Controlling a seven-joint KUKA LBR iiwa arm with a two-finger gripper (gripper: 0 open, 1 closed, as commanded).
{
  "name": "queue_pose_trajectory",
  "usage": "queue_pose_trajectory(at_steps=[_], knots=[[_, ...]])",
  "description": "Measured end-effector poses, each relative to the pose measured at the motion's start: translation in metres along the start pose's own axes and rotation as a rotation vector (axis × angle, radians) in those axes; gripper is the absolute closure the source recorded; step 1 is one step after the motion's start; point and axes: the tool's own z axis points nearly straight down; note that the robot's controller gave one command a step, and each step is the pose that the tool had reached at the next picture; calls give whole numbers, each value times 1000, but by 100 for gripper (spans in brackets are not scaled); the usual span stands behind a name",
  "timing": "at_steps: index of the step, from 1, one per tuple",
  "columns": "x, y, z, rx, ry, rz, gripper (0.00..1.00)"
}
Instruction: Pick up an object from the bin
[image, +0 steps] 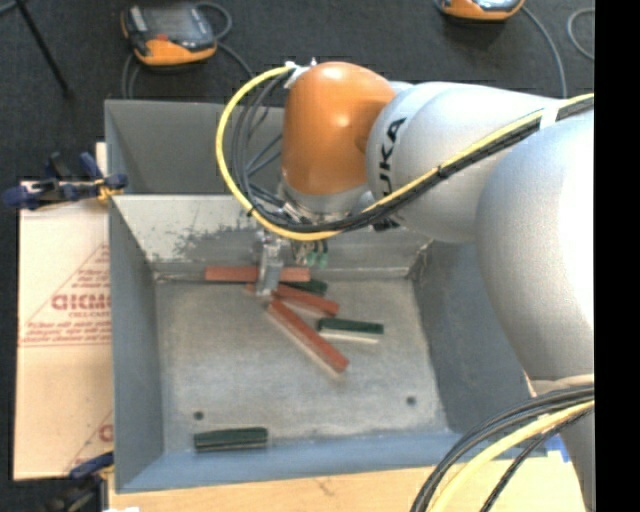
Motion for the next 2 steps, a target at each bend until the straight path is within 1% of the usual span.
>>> queue_pose_trajectory(at_steps=[1,2], knots=[[0,0,0,-1,0,0,100],[23,-10,-84,-1,0,6,100]])
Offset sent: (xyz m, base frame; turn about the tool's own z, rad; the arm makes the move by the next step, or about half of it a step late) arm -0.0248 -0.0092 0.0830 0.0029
